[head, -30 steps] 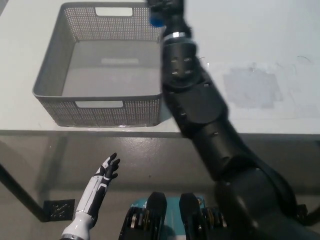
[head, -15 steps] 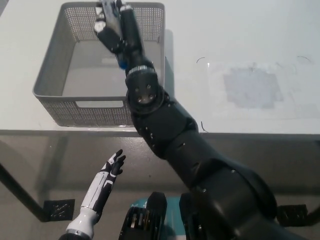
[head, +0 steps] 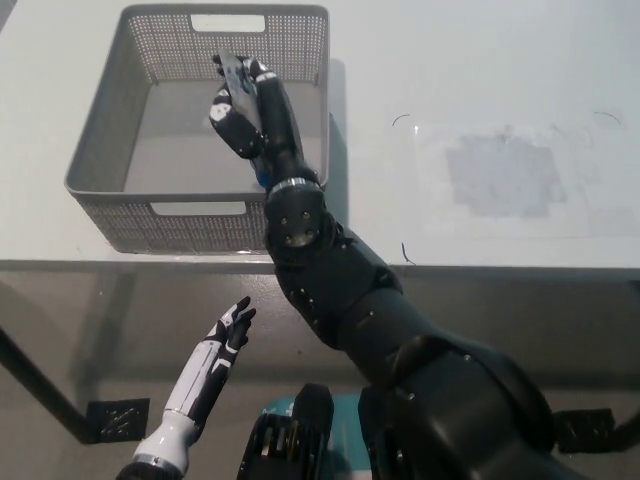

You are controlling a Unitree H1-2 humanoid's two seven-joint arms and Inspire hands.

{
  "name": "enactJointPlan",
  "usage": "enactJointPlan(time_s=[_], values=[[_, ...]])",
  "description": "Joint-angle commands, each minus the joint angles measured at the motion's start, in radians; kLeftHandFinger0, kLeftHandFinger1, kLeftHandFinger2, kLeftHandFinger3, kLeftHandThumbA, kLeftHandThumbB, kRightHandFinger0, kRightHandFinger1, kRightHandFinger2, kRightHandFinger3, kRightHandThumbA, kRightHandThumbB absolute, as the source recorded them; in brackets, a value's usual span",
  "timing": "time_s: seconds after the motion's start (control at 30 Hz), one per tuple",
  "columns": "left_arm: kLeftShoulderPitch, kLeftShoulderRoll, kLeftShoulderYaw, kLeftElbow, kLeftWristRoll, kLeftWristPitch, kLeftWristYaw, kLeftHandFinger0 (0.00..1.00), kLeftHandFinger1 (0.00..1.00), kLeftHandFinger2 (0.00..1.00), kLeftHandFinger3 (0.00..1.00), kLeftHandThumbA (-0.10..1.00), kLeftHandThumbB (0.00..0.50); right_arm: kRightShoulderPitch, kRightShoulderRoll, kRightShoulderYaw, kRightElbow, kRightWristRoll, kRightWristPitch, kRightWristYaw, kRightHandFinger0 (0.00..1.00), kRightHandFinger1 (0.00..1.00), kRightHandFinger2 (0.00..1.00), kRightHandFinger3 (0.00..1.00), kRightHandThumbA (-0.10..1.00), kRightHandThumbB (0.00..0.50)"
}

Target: Use the right hand to pick up a shampoo and place it into a container on the left side

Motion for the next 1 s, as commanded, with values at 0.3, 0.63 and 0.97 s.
enactJointPlan(time_s=[0.3, 0.63, 0.97], values=[[-0.039, 0.015, -0.003, -0.02, 0.01, -0.013, -0.019, 1.0, 1.0, 1.0, 1.0, 1.0, 0.131, -0.04, -0.042, 0.012, -0.021, 0.003, -0.078, 0.157, 0.67, 0.88, 1.0, 1.0, 0.54, 0.362], [-0.045, 0.017, -0.004, -0.02, 0.01, -0.009, -0.023, 1.0, 1.0, 1.0, 1.0, 1.0, 0.134, -0.047, -0.078, 0.07, -0.038, -0.019, -0.059, 0.267, 1.0, 1.0, 1.0, 1.0, 1.0, 0.5], [-0.052, 0.014, -0.003, -0.008, 0.003, -0.018, -0.029, 1.0, 1.0, 1.0, 1.0, 1.0, 0.129, -0.054, -0.117, 0.062, -0.14, -0.024, -0.061, 0.257, 1.0, 1.0, 1.0, 1.0, 1.0, 0.47]])
